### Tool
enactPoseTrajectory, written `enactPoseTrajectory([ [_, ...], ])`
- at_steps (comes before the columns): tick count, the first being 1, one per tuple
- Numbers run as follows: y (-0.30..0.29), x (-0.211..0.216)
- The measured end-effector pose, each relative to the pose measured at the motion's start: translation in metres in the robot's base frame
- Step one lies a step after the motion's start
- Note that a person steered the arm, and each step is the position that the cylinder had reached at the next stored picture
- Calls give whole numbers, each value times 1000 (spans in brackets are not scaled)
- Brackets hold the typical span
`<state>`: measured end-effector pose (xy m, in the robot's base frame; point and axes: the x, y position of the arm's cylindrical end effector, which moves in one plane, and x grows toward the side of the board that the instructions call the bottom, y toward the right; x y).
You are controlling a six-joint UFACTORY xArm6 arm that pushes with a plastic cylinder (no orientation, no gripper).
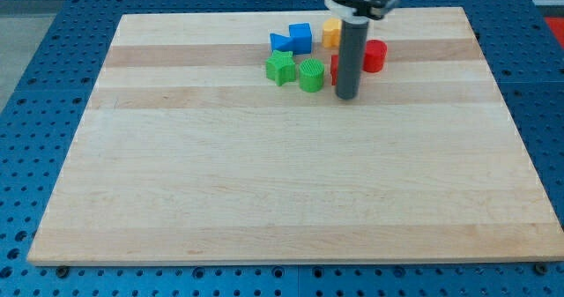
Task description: Slightly push the yellow hexagon into red circle
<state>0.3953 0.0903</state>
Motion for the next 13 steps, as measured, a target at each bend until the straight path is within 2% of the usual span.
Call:
enactPoseTrajectory([
  [1,60,24],
  [2,104,7],
  [4,126,-83],
  [13,27,-91],
])
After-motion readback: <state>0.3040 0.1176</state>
